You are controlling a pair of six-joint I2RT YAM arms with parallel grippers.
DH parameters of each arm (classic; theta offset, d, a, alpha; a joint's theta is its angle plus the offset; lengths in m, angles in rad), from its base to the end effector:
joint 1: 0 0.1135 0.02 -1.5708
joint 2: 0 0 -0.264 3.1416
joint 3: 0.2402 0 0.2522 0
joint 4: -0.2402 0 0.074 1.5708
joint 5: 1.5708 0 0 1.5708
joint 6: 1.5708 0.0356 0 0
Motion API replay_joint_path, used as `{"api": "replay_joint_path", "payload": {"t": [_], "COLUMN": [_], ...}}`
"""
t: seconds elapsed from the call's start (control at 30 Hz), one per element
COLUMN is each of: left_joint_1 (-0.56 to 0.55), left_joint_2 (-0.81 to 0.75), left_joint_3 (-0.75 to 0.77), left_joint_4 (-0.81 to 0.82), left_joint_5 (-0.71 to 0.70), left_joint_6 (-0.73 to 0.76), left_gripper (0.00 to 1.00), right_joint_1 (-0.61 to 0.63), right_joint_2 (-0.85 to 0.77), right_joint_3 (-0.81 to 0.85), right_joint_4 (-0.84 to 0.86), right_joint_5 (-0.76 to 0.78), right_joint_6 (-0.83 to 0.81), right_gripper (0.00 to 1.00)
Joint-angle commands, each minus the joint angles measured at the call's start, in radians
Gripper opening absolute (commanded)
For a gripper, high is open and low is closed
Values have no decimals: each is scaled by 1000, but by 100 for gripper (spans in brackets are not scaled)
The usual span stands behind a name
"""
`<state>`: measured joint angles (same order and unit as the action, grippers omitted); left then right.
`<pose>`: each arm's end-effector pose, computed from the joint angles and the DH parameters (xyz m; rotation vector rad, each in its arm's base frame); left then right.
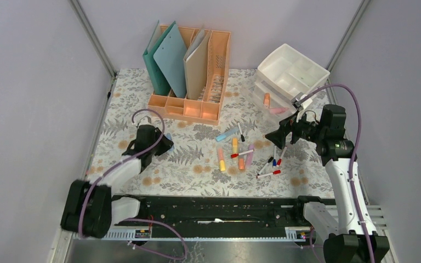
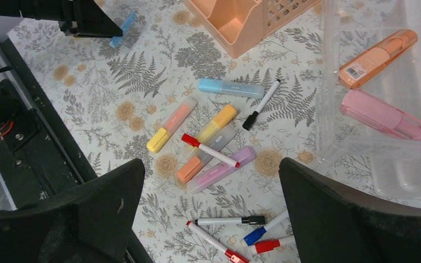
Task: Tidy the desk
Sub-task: Pick up the stationery from the center of the board.
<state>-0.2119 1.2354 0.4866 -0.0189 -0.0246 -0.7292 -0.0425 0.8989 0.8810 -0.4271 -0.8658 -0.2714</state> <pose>0.2272 -0.0480 0.1639 -0.6208 2.2977 -0.4321 0.1903 0.0190 0.3339 -0.7390 1.7567 0.6547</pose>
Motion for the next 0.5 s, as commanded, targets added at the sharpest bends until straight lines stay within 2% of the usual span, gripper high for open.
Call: {"api": "replay_joint_path", "payload": {"t": [0.0,0.1,0.23,0.27,0.33,0.47], "left_joint_1": [-19,-50,-142,-171,-235,-396], "left_joint_2": [-230,-305,-287,-264,-210,-64], "left_joint_3": [-128,-196,-228,-235,-228,-130], "left_joint_4": [331,523,807,928,1069,1208], "left_joint_5": [303,439,533,539,524,489], "left_joint_6": [-7,-47,-97,-116,-151,-109], "left_gripper": [0,0,0,0,0,0], "right_joint_1": [-3,-3,-3,-3,-3,-3], "right_joint_2": [-10,-5,3,6,18,36], "right_joint_3": [-3,-8,-18,-21,-26,-42], "right_joint_4": [33,32,34,35,42,82], "right_joint_5": [-95,-174,-278,-302,-337,-378], "right_joint_6": [13,14,16,18,27,71], "right_gripper": [100,100,100,100,100,100]}}
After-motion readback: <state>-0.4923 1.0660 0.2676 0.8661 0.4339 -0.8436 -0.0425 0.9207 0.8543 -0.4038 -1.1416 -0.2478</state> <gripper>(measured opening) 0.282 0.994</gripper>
